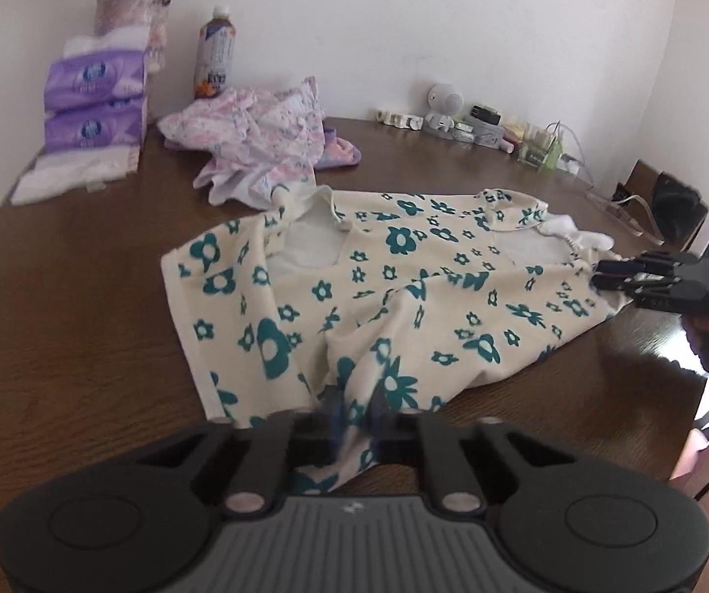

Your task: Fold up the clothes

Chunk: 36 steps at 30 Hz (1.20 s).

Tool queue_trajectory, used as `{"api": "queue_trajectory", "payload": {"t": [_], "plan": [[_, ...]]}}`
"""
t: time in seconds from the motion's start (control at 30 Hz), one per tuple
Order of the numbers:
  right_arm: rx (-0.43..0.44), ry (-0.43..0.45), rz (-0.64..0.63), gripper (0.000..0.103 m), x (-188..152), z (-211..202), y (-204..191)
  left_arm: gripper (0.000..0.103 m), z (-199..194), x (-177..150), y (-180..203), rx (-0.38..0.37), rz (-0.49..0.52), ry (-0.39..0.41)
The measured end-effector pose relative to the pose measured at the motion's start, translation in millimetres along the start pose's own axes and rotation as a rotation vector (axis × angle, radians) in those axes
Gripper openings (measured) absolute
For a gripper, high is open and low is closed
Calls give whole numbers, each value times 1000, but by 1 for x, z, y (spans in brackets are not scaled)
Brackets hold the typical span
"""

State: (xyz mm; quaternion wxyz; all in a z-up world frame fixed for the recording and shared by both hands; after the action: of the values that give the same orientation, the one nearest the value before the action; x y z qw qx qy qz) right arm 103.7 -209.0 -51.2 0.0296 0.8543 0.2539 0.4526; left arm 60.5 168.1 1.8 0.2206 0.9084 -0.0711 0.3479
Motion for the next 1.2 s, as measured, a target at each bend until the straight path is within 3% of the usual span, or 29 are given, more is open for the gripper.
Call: {"api": "queue_trajectory", "payload": {"t": [0.13,0.33,0.43,0.57,0.7,0.9,0.97,1.03,1.1,1.2], "plan": [[-6,-4,3,38,0,1,2,5,-5,12,-14,-74,-21,-43],[-4,-13,-2,39,0,2,3,4,6,31,-26,-96,27,-154],[-5,-17,-2,39,0,1,3,6,13,30,-29,-98,35,-174],[-9,-20,1,39,0,1,2,25,-8,24,-34,-116,-27,-64],[-11,-23,-1,40,0,1,1,34,-29,18,-40,-131,-91,44],[-17,-29,-11,40,2,2,-1,31,-34,2,-40,-113,-167,87],[-19,-29,-11,40,2,2,-1,15,-31,-1,-40,-97,-171,79],[-21,-30,-11,40,2,2,-1,7,-26,-3,-41,-60,-174,62],[-23,-30,-12,40,2,2,-2,5,-21,-3,-43,-20,-179,44],[-25,-31,-14,40,2,2,-2,4,-17,-3,-47,-24,-168,25]]}}
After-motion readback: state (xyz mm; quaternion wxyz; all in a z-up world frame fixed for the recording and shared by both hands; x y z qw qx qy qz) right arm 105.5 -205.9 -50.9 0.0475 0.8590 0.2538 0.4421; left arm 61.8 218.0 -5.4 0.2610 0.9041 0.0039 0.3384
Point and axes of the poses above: each gripper's, at about its wrist camera, not at the fingertips, and z roughly the way its jaws point, y to its right, x to its top, the point moved 5 cm from there along z, roughly the way its jaws point, and after that the axes turned 9 degrees about -z, right-handed, at the moved point
